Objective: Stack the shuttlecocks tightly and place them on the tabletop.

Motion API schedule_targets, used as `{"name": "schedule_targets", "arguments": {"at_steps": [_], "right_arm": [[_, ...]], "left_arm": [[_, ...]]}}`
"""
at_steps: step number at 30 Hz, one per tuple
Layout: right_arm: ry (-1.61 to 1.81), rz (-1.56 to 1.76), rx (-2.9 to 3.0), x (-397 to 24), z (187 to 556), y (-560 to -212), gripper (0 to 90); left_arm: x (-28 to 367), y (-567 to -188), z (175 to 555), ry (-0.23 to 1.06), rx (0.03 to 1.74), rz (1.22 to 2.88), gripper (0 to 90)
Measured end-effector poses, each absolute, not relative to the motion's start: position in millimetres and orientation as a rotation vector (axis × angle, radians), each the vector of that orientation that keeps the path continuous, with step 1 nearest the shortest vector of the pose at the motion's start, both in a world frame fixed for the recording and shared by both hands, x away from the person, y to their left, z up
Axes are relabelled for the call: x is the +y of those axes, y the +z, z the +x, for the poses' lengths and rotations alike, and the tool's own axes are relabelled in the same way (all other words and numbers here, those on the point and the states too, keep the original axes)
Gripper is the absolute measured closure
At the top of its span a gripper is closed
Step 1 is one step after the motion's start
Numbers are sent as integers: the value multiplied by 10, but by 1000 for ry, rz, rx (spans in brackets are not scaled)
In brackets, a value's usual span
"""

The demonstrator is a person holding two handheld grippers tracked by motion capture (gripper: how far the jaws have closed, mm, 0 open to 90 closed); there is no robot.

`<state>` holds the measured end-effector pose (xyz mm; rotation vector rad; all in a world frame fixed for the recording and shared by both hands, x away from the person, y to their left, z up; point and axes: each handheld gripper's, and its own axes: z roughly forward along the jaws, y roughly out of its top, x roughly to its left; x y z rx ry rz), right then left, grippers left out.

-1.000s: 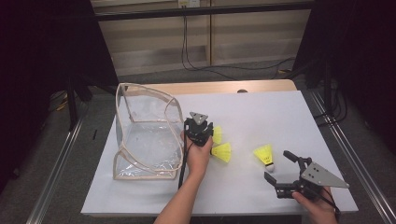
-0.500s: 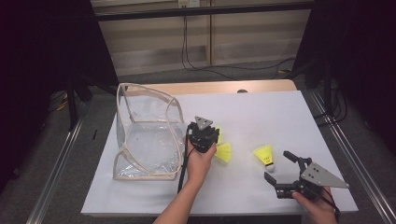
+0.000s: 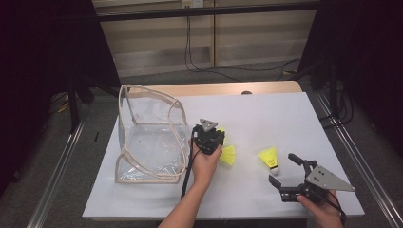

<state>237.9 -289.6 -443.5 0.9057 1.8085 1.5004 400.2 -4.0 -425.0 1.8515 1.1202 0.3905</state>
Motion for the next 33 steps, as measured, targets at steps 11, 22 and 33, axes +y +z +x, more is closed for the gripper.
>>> {"name": "schedule_targets", "arguments": {"at_steps": [11, 22, 33], "right_arm": [[1499, 908, 1808, -2894, 2378, -4436, 25], [1499, 909, 1809, -2894, 2376, -4440, 25], [1493, 910, 1809, -2893, 2368, -4438, 25]], "left_arm": [[-29, -4211, 3986, 413, 1083, 1820, 686], [-30, -4119, 3827, 327, 1022, 1815, 397], [-67, -4082, 3488, 236, 901, 1875, 190]]}}
